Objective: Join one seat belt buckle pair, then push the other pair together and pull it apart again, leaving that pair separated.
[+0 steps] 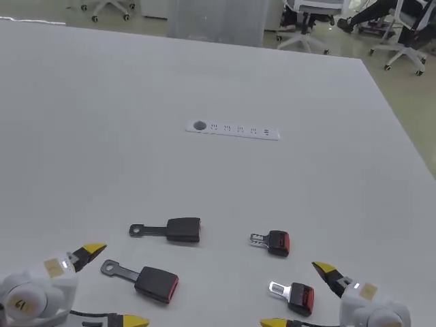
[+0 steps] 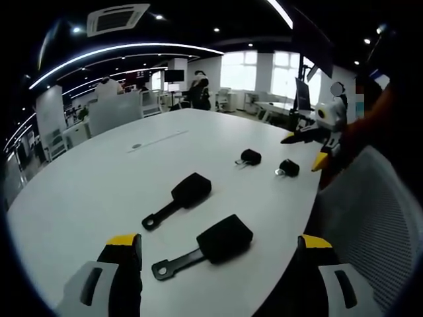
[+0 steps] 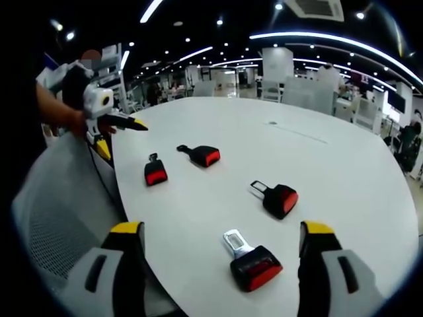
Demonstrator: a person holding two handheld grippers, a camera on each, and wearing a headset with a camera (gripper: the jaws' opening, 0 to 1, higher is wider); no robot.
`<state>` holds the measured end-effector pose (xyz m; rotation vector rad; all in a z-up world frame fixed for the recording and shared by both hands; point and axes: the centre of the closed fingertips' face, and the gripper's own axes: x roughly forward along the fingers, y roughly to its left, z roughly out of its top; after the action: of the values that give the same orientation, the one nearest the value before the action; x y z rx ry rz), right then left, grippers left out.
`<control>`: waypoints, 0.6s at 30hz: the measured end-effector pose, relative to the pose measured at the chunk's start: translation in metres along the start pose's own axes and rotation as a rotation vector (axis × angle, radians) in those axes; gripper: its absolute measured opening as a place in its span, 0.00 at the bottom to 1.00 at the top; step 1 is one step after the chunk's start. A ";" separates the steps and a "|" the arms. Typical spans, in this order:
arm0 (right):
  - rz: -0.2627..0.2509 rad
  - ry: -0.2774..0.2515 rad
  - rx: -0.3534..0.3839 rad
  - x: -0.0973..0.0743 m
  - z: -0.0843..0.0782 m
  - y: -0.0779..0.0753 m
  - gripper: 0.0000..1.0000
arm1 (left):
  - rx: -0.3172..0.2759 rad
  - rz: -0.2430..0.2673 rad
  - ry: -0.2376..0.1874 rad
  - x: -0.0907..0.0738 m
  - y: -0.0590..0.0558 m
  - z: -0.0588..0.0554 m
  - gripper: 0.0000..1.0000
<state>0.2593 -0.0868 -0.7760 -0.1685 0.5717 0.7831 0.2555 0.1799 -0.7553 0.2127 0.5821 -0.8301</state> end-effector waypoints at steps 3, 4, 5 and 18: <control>0.008 0.014 -0.002 0.000 -0.003 0.000 0.99 | 0.005 -0.003 0.002 0.001 0.002 0.000 1.00; 0.011 0.014 -0.005 0.000 -0.003 0.000 0.99 | 0.008 -0.003 0.001 0.000 0.003 0.000 1.00; 0.012 0.014 -0.005 0.000 -0.003 0.000 0.98 | 0.008 -0.003 0.002 0.000 0.004 0.000 1.00; 0.034 0.053 -0.017 0.001 -0.012 -0.004 0.97 | 0.061 -0.035 0.012 0.008 0.007 0.004 0.98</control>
<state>0.2578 -0.0935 -0.7868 -0.1965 0.6198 0.8186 0.2666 0.1778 -0.7566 0.2642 0.5735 -0.8822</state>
